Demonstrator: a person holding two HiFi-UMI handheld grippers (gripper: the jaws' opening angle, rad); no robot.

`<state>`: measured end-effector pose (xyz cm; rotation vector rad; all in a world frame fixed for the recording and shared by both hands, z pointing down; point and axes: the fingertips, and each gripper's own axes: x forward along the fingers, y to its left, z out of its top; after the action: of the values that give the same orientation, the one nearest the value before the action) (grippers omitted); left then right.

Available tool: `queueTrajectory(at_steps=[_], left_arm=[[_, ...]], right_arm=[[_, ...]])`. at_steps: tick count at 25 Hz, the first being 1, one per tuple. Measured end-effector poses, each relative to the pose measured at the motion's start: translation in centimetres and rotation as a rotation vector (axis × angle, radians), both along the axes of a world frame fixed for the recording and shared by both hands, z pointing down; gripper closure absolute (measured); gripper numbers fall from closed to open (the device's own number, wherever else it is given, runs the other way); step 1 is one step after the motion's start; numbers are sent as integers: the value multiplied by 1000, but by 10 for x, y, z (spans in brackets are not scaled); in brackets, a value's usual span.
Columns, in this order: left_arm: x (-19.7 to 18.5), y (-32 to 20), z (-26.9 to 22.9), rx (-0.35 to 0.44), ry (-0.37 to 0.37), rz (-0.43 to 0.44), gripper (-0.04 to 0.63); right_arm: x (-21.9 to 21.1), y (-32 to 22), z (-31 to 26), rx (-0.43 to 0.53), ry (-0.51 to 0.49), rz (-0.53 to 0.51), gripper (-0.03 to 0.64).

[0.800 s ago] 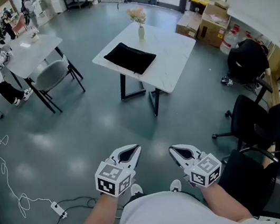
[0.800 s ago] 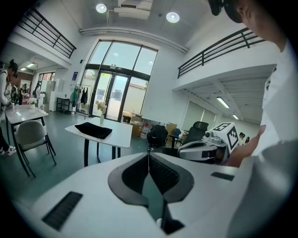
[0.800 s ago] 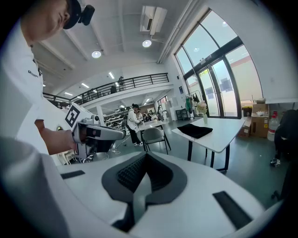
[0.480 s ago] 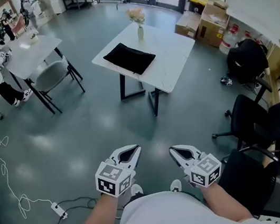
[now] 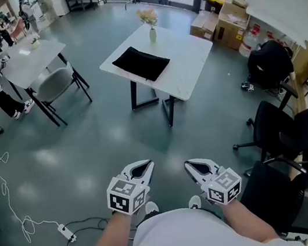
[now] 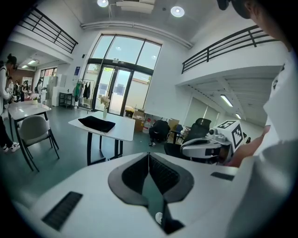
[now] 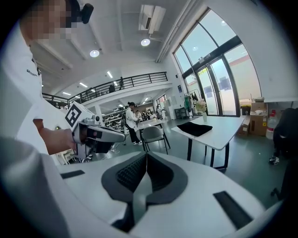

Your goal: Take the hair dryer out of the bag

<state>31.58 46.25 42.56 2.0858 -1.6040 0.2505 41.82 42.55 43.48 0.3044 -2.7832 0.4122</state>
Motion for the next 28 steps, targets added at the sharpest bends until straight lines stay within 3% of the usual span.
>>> queueTrajectory(at_steps=[8, 23, 28], left_arm=[[-21, 5, 0, 6, 12, 13, 577], [-79, 46, 14, -3, 17, 67, 577], [-89, 53, 19, -21, 61, 59, 577]], right_arm=[[-23, 14, -1, -2, 10, -18, 600], [-74, 39, 13, 12, 71, 57, 600], [-85, 45, 15, 3, 85, 39, 600]])
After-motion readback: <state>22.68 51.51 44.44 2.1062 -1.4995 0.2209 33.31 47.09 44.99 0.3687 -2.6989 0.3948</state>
